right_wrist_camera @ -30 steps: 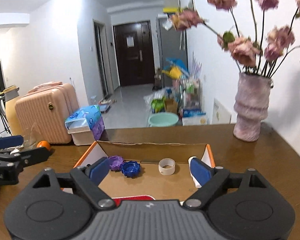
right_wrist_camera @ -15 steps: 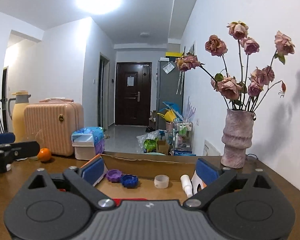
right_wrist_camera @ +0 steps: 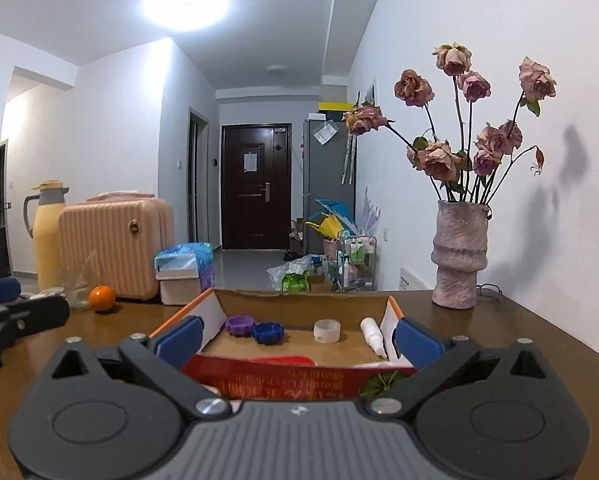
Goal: Organize rigid objects
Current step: 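Withdraw both grippers from the box toward the remaining items, then grasp the white plug adapter with the left gripper while the right gripper grasps the green spray bottle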
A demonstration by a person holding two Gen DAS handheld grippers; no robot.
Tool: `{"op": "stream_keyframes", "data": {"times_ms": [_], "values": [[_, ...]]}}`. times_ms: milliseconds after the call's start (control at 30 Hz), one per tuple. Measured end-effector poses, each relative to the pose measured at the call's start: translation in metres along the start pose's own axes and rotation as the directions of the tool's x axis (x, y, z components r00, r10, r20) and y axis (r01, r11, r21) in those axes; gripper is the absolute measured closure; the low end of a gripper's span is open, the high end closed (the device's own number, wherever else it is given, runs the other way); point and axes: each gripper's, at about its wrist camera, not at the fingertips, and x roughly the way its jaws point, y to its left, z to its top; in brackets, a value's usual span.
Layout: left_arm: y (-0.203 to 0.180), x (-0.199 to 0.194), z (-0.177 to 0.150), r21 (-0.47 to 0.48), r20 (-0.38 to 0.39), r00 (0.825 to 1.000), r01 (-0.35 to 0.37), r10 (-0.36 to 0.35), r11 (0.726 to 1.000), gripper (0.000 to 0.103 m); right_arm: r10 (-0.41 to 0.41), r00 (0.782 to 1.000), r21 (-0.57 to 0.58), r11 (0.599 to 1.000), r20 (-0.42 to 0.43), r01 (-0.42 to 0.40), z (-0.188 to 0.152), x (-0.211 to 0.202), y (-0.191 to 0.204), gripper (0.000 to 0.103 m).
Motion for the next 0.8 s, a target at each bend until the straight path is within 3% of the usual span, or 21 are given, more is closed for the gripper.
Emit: {"op": "stream_keyframes", "data": {"times_ms": [200, 400, 600, 800], "values": [[-0.001, -0.043, -0.018, 0.076, 0.012, 1.000, -0.010, 0.009, 0.997, 0.000, 0.051, 0.999, 0.002, 0.999, 0.019, -0.051, -0.022, -0.041, 0.003, 0.000], [-0.003, -0.096, -0.053, 0.194, 0.019, 1.000, -0.015, 0.012, 0.981, 0.000, 0.087, 0.996, -0.028, 0.996, 0.020, -0.087, -0.071, -0.087, 0.009, 0.000], [-0.001, -0.136, -0.081, 0.170, -0.066, 0.998, -0.009, 0.020, 0.985, 0.000, 0.004, 1.000, -0.035, 0.999, -0.006, -0.005, -0.115, -0.135, 0.020, 0.000], [0.001, -0.125, -0.081, 0.156, -0.126, 0.991, -0.025, 0.045, 0.988, 0.000, -0.007, 0.998, -0.087, 0.996, -0.058, 0.002, -0.125, -0.152, 0.016, 0.000]]}}
